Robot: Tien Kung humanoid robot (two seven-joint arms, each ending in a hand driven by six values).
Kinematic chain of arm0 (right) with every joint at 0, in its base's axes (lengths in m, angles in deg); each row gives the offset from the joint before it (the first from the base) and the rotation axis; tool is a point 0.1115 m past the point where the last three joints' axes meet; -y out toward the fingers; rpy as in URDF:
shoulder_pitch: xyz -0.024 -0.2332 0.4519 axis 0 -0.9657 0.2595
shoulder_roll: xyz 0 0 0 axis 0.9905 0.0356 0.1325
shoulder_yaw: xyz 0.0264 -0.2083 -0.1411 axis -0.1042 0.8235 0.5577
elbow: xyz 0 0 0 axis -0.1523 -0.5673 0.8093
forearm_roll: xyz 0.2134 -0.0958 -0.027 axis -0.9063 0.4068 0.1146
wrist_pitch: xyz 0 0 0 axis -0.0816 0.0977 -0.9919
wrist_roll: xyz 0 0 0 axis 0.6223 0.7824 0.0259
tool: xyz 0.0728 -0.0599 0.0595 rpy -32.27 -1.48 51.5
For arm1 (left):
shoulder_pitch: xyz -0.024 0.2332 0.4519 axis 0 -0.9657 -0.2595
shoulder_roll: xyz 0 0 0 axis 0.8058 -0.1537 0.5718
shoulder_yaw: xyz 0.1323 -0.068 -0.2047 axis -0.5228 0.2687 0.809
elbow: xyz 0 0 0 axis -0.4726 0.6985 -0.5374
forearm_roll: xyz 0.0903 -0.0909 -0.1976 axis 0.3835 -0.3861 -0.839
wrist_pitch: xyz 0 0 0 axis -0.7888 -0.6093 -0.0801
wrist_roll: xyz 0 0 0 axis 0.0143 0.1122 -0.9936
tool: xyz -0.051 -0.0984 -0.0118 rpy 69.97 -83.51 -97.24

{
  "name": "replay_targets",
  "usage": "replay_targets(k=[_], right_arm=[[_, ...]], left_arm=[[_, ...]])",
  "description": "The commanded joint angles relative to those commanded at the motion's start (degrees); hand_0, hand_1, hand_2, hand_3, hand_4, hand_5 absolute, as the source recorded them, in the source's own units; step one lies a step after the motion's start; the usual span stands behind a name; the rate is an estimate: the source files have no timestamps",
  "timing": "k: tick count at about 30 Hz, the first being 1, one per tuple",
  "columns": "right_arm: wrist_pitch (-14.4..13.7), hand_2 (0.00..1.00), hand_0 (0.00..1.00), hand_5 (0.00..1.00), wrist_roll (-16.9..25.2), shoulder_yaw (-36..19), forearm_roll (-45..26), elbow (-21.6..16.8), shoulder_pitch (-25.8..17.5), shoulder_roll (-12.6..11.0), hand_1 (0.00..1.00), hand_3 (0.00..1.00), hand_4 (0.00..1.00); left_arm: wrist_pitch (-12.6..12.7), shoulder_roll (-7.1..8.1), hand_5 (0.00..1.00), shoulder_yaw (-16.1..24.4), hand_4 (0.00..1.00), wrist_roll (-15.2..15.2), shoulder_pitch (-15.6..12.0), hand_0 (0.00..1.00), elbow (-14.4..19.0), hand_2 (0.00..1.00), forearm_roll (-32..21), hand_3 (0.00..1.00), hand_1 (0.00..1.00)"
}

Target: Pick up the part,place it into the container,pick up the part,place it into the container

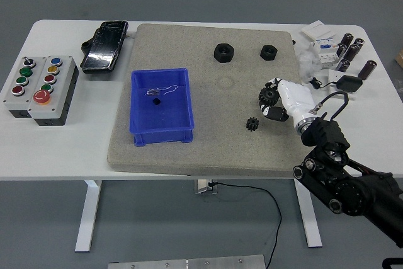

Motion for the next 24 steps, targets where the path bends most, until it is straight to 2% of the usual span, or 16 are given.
replay_targets(k=[6,10,14,15,16,20,21,24], right_arm=[[0.1,0.46,0.53,0.002,-1.0,4.5,-2.2,-7.1,3.3,1.2,0.602,0.548,0.434],[-0.2,0.493,0.512,0.002,-1.2,8.8,-2.2,-10.7,6.7,3.7,0.598,0.547,0.447],[0.5,0.493,0.512,0.002,-1.8,14.0,0.2,-9.7,10.9,6.5,0.598,0.547,0.447],[0.6,0.548,0.544,0.002,-1.9,15.1,0.4,-9.4,11.5,7.0,0.607,0.567,0.452],[0.7,0.548,0.544,0.002,-2.0,16.6,0.5,-8.9,12.1,7.5,0.607,0.567,0.452],[2.5,0.548,0.544,0.002,-2.9,20.5,0.9,-8.0,13.0,8.7,0.607,0.567,0.452],[3.0,0.651,0.501,0.042,-3.1,21.1,0.9,-7.7,13.1,9.0,0.635,0.682,0.491],[4.0,0.651,0.501,0.042,-3.7,22.6,0.3,-6.3,13.2,9.8,0.635,0.682,0.491]], left_arm=[[0.0,0.14,0.363,0.0,0.704,0.0,0.0,0.661,0.0,0.582,0.0,0.616,0.624],[0.0,0.42,0.364,-0.1,0.704,-0.1,-0.2,0.66,0.0,0.582,-0.2,0.616,0.624],[0.0,0.75,0.364,-0.5,0.704,-0.1,-0.4,0.66,0.0,0.582,-0.5,0.616,0.624],[0.0,0.82,0.363,-0.5,0.703,-0.1,-0.5,0.66,0.0,0.582,-0.5,0.616,0.624],[0.0,0.9,0.363,-0.6,0.703,-0.2,-0.5,0.66,0.0,0.582,-0.6,0.616,0.624],[0.1,0.94,0.363,-0.6,0.703,-0.3,-0.7,0.66,0.0,0.582,-0.6,0.616,0.624],[0.1,0.91,0.362,-0.5,0.702,-0.3,-0.8,0.66,0.0,0.583,-0.6,0.616,0.624],[0.0,0.76,0.362,-0.4,0.702,-0.4,-0.8,0.66,0.0,0.583,-0.4,0.616,0.624]])
